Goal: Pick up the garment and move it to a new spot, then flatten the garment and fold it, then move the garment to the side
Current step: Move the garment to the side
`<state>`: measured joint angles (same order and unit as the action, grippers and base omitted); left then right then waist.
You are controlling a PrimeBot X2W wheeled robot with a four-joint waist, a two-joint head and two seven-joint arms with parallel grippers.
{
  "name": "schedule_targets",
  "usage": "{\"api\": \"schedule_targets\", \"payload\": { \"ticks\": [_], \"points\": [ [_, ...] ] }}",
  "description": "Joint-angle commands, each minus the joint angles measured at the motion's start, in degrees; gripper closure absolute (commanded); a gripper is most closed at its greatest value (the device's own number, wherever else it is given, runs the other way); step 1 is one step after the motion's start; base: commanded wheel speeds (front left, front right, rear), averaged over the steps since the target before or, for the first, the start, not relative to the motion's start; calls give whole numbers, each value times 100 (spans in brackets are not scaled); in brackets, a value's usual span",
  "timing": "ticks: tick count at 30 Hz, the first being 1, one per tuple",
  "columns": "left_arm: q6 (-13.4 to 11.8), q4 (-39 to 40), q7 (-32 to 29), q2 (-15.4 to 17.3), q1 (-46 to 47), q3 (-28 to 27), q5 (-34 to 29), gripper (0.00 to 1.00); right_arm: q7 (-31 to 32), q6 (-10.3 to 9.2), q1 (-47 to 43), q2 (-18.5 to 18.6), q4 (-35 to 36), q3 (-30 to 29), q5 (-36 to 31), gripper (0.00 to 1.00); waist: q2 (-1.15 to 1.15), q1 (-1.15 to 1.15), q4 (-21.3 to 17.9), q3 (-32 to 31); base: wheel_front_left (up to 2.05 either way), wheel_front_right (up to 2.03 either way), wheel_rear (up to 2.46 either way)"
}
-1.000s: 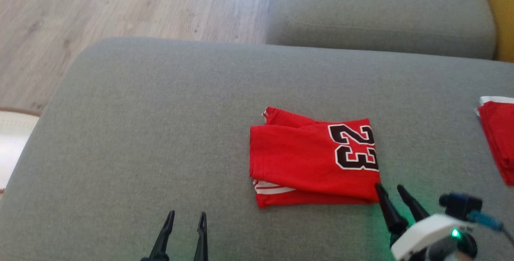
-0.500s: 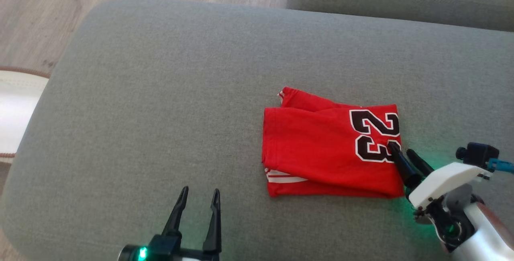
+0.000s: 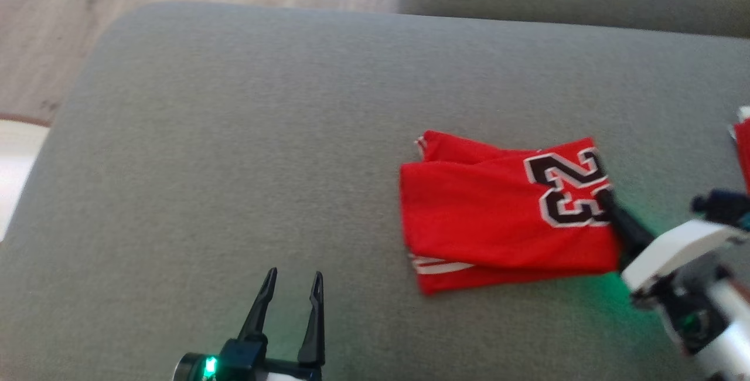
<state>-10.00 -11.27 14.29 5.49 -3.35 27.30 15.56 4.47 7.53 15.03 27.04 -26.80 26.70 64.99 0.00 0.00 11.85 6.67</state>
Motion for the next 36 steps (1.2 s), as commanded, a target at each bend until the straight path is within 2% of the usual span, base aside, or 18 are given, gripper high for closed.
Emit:
{"api": "schedule_targets", "payload": {
  "ticks": [1,8,13,17,21,22,23,27,29,36],
  "points": [
    [33,179,71,-72,168,-249,-71,0,-84,-4,314,414,214,-13,17,100,0,0,-222,114,0,0,0],
    [106,224,71,-129,372,-323,-144,0,118,-4,799,1548,397,-344,-71,100,0,0,-760,519,0,0,0],
    [228,176,71,-170,668,-293,-224,0,295,-4,985,2373,482,-732,-98,100,0,0,-978,865,0,0,0],
    [292,136,71,-193,907,-307,-295,0,356,-4,1036,2891,508,-1092,-109,100,0,0,-1077,1139,0,0,0],
    [351,93,71,-212,1119,-327,-344,0,364,-4,1078,3238,382,-1510,-141,100,0,0,-1098,1331,0,0,0],
    [365,71,71,-216,1163,-333,-347,0,352,-4,1089,3289,316,-1605,-197,45,0,0,-1095,1347,0,0,0],
    [378,52,71,-221,1201,-340,-348,0,320,-4,1102,3316,255,-1686,-284,0,0,0,-1090,1353,0,0,0],
    [392,25,71,-233,1251,-388,-330,0,155,-4,1121,3191,164,-1848,-581,0,0,0,-1061,1237,0,0,0],
    [377,3,71,-240,1216,-440,-288,0,72,-4,1070,2955,177,-1840,-813,0,0,0,-1042,1065,0,0,0],
    [556,164,71,-256,862,-584,76,0,-228,-4,540,1609,358,-1552,-1688,0,0,0,-957,137,0,0,0]
  ]
}}
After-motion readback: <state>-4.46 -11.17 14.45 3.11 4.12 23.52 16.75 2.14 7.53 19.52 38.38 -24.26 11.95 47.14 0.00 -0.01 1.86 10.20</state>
